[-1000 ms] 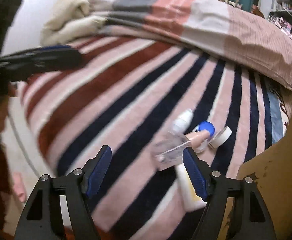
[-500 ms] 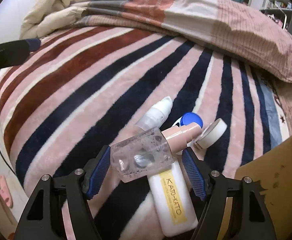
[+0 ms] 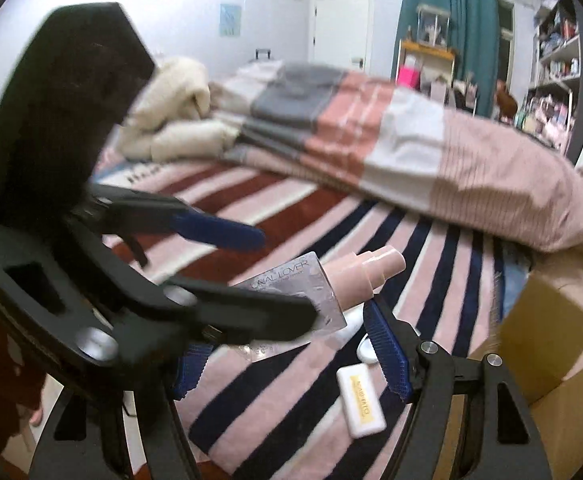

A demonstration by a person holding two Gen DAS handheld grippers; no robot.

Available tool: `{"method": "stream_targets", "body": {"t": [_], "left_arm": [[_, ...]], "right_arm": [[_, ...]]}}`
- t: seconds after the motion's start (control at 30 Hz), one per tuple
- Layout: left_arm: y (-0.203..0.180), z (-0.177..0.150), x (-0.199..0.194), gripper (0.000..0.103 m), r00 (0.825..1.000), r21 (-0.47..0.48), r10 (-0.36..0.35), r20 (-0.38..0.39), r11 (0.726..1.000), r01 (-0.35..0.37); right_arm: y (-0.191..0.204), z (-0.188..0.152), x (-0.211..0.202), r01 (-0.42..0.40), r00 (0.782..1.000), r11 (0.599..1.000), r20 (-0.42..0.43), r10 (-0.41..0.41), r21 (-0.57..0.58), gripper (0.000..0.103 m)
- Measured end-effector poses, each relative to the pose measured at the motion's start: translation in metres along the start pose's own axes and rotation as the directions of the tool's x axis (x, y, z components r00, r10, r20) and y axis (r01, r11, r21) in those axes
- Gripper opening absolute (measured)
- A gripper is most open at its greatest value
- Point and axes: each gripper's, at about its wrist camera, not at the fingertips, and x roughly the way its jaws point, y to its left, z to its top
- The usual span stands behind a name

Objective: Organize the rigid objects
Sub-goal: 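Carry the perfume bottle into the box and open the right gripper, then move the right gripper back and grasp the white KATO-KATO tube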

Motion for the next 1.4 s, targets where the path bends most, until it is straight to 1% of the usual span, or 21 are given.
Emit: {"method": "stream_targets", "body": {"t": [0.07,0.1,0.2,0.23,0.27,0.37,0.53,0.67,0.8,0.9,1.0,1.03,1.1,1.13,1.17,1.2,1.27,1.37,1.4], "left_arm": [[-0.013,0.009,0.001,0.053,1.0,0.007,-0.028,-0.006,1.0,0.028],[-0.02,0.014,0.003,0.051,0.999,0.015,-0.045,-0.012,0.999,0.045],[-0.042,0.024,0.009,0.042,0.998,0.052,-0.059,-0.016,0.997,0.06],[-0.048,0.027,0.012,0.037,0.997,0.057,-0.07,-0.02,0.996,0.071],[-0.054,0.03,0.015,0.033,0.997,0.064,-0.079,-0.026,0.995,0.081],[-0.074,0.041,0.03,0.03,0.997,0.1,-0.07,-0.031,0.992,0.072],[-0.099,0.058,0.068,0.03,0.992,0.133,-0.09,-0.084,0.986,0.101],[-0.115,0.07,0.107,0.03,0.982,0.14,-0.121,-0.145,0.98,0.142],[-0.128,0.079,0.146,0.031,0.964,0.147,-0.148,-0.222,0.972,0.184],[-0.136,0.081,0.163,0.031,0.955,0.161,-0.149,-0.257,0.968,0.194],[-0.14,0.079,0.173,0.031,0.954,0.178,-0.123,-0.275,0.968,0.176],[-0.141,0.08,0.174,0.033,0.956,0.185,-0.109,-0.273,0.969,0.163],[-0.14,0.081,0.171,0.051,0.96,0.19,-0.102,-0.26,0.97,0.154],[-0.139,0.081,0.166,0.068,0.965,0.194,-0.096,-0.242,0.97,0.145],[-0.137,0.082,0.161,0.08,0.971,0.201,-0.084,-0.224,0.971,0.131],[-0.134,0.081,0.154,0.082,0.978,0.212,-0.055,-0.2,0.972,0.098],[-0.126,0.08,0.14,0.083,0.984,0.213,-0.02,-0.176,0.975,0.058],[-0.102,0.079,0.108,0.083,0.993,0.157,-0.013,-0.118,0.987,0.032],[-0.089,0.078,0.094,0.083,0.996,0.128,0.003,-0.089,0.992,0.009]], "right_arm": [[-0.005,0.004,-0.013,0.006,1.0,1.0,0.025,-0.006,0.009,0.069],[-0.008,0.005,-0.02,0.011,0.999,1.0,0.036,-0.011,0.014,0.069],[-0.021,0.006,-0.038,0.032,0.997,0.999,0.066,-0.034,0.026,0.069],[-0.026,0.005,-0.042,0.04,0.997,0.999,0.07,-0.042,0.031,0.069],[-0.031,0.004,-0.045,0.044,0.996,0.998,0.074,-0.047,0.039,0.069],[-0.049,-0.002,-0.055,0.062,0.994,0.996,0.081,-0.068,0.07,0.069],[-0.09,-0.013,-0.067,0.094,0.993,0.986,0.064,-0.103,0.138,0.069],[-0.122,-0.024,-0.068,0.133,0.991,0.975,0.009,-0.136,0.176,0.069],[-0.149,-0.036,-0.068,0.192,0.981,0.959,-0.054,-0.185,0.209,0.069],[-0.164,-0.043,-0.066,0.193,0.98,0.949,-0.09,-0.176,0.247,0.069],[-0.172,-0.05,-0.065,0.219,0.973,0.945,-0.125,-0.193,0.242,0.069],[-0.172,-0.051,-0.063,0.234,0.968,0.944,-0.144,-0.204,0.234,0.07],[-0.17,-0.054,-0.062,0.243,0.964,0.944,-0.16,-0.211,0.222,0.071],[-0.169,-0.055,-0.063,0.25,0.962,0.943,-0.167,-0.216,0.221,0.075],[-0.166,-0.055,-0.063,0.253,0.961,0.942,-0.167,-0.219,0.222,0.077],[-0.164,-0.054,-0.065,0.253,0.962,0.941,-0.162,-0.22,0.224,0.077],[-0.158,-0.051,-0.071,0.252,0.964,0.942,-0.142,-0.224,0.221,0.077],[-0.142,-0.04,-0.076,0.226,0.973,0.952,-0.095,-0.21,0.205,0.078],[-0.135,-0.036,-0.076,0.209,0.977,0.958,-0.081,-0.196,0.198,0.078]]}}
